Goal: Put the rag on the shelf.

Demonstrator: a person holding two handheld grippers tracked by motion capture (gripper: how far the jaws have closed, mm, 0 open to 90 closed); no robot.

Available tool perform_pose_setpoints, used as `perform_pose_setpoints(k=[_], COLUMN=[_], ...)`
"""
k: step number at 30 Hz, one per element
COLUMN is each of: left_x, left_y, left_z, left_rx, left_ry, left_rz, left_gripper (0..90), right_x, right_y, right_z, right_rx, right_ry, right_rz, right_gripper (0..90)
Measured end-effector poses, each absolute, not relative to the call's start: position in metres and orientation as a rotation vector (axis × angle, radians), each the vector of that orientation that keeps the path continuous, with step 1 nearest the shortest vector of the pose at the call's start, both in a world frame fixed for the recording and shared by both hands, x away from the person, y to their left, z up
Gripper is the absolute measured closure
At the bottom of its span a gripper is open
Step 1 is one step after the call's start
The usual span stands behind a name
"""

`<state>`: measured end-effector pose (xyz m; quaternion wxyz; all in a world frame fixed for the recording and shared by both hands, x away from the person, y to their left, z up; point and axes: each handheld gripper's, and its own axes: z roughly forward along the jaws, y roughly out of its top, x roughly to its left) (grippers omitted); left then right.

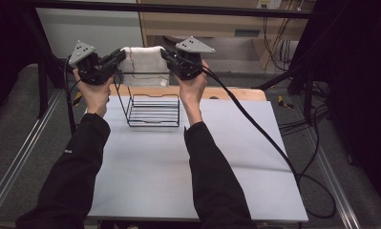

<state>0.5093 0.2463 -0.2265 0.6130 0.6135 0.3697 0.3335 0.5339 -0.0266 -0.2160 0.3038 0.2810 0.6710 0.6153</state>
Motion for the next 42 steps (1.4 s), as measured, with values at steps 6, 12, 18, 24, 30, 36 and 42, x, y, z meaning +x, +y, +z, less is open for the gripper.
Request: perform_pose_setpoints(k=[6,12,18,24,30,36,42], left_x=[0.504,0.498,0.493,0.488,0.480,0.476,0.475], left_y=[0.249,0.253,0.256,0.257,0.257,0.258,0.258], left_z=[-0.230,-0.235,-0.239,-0.244,-0.245,-0.248,-0.249], left_rx=[1.420,1.438,1.451,1.459,1.491,1.503,1.514], left_ry=[0.854,0.848,0.846,0.840,0.828,0.831,0.852], left_rz=[0.762,0.753,0.744,0.741,0.741,0.733,0.715], left_gripper=[82.8,82.7,82.7,82.5,82.2,81.9,80.0], right_x=[0.527,0.522,0.517,0.511,0.503,0.498,0.494], right_y=[-0.027,-0.026,-0.023,-0.024,-0.027,-0.027,-0.028], right_z=[-0.219,-0.222,-0.224,-0.226,-0.231,-0.234,-0.238], right_rx=[0.732,0.717,0.701,0.684,0.678,0.664,0.648], right_ry=[1.800,1.816,1.825,1.843,1.857,1.872,1.888], right_rz=[1.624,1.623,1.616,1.600,1.614,1.610,1.599], right_gripper=[81.9,81.8,81.7,81.6,81.5,81.5,81.6])
